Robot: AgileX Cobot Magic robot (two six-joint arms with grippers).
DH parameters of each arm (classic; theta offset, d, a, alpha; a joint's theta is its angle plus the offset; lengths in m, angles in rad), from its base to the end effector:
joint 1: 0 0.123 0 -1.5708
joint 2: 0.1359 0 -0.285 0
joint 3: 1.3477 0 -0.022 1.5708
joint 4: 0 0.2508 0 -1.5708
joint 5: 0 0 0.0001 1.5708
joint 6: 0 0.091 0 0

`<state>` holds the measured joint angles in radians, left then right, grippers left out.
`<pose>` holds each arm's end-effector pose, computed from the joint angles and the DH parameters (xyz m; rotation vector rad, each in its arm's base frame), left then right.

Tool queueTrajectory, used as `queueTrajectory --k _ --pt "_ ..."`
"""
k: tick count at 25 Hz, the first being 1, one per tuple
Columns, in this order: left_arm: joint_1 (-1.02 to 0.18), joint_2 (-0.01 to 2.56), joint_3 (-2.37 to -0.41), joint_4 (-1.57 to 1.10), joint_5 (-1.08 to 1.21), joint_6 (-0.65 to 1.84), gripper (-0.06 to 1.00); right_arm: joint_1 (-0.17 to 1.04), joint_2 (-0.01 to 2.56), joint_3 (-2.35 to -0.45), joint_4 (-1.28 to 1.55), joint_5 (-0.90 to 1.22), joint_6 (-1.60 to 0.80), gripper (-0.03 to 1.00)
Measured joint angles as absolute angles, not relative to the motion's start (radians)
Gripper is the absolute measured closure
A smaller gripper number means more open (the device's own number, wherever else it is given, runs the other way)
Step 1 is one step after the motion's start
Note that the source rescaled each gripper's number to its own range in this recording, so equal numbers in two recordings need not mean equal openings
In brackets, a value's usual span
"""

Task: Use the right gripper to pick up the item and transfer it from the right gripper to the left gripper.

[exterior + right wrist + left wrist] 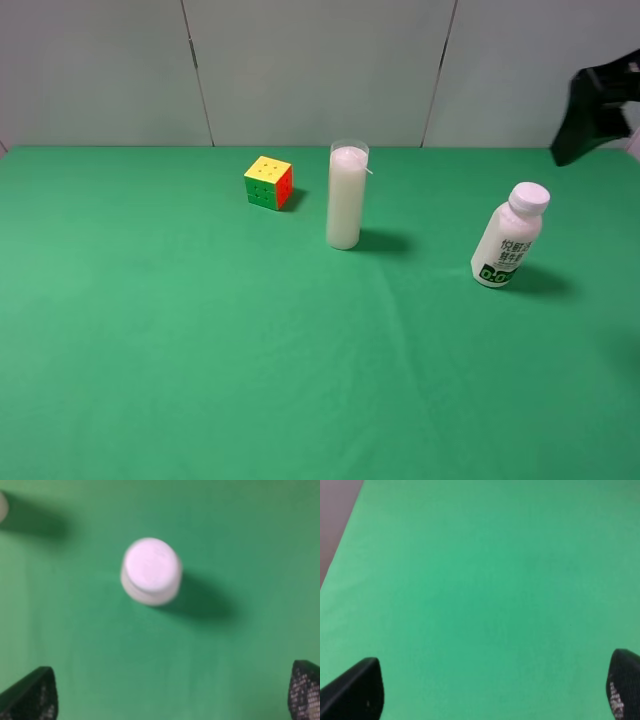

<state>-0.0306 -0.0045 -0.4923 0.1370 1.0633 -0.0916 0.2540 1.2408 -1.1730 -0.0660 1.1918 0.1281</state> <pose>-0.0048 0.0110 0.2755 -0.0686 2.0424 0.0878 0.2246 0.0525 0.3458 -0.1887 2.7316 0.0159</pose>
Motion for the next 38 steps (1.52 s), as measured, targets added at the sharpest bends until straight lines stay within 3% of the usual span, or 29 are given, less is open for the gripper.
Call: queueTrajectory --k 17,23,38 --pt "-0.031 -0.005 -0.492 0.137 1.063 -0.092 -0.06 0.239 1.610 -1.246 -0.059 1.067 0.255 -0.03" --pt "-0.031 -0.005 -0.492 0.137 1.063 -0.092 -0.06 0.187 1.630 -1.246 -0.064 1.050 0.254 -0.03" --pt "-0.031 -0.005 -0.492 0.136 1.063 -0.092 -0.06 0.185 1.695 -1.143 0.000 0.927 0.224 -0.03"
